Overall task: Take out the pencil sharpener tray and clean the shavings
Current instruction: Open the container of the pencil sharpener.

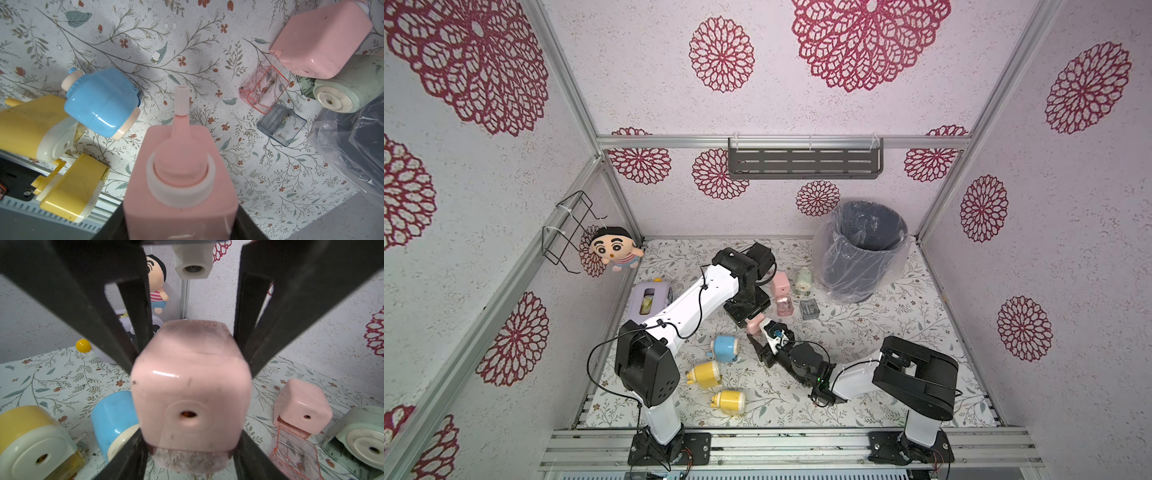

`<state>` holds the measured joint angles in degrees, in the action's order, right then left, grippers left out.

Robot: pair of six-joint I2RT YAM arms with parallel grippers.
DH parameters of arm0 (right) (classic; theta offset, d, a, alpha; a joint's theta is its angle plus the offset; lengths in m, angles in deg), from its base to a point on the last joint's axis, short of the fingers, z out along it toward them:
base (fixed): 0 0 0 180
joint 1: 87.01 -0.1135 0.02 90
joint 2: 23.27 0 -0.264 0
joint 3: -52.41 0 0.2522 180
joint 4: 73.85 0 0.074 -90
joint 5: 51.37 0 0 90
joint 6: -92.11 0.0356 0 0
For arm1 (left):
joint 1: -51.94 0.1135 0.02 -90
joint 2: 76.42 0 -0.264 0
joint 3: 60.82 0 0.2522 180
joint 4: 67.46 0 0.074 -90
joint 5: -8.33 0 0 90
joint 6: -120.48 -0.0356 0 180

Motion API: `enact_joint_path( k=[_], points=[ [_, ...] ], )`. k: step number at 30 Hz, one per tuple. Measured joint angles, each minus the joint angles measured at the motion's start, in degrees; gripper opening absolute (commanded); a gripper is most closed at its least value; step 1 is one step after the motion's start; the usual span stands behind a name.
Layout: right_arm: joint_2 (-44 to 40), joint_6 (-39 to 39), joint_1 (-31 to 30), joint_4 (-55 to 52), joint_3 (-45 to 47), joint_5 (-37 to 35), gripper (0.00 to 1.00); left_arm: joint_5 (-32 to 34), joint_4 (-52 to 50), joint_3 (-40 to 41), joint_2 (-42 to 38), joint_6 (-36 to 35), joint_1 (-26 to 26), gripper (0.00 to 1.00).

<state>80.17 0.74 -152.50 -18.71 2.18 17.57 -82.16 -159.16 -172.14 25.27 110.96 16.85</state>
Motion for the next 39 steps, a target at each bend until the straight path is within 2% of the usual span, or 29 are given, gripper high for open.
enact_joint_path(
  k=[6,16,39],
  points=[
    [0.00,0.09,0.00,0.02,0.07,0.00,0.63,0.04,0.00,0.00,0.00,0.02,0.00,0.29],
    [0.00,0.48,-0.11,0.09,0.17,0.04,0.50,0.22,-0.15,0.00,0.02,0.15,0.00,0.29],
    [-0.13,1.27,-0.72,1.99,2.97,-0.17,0.50,0.37,-0.85,-0.22,2.14,0.57,-0.57,0.25]
  ],
)
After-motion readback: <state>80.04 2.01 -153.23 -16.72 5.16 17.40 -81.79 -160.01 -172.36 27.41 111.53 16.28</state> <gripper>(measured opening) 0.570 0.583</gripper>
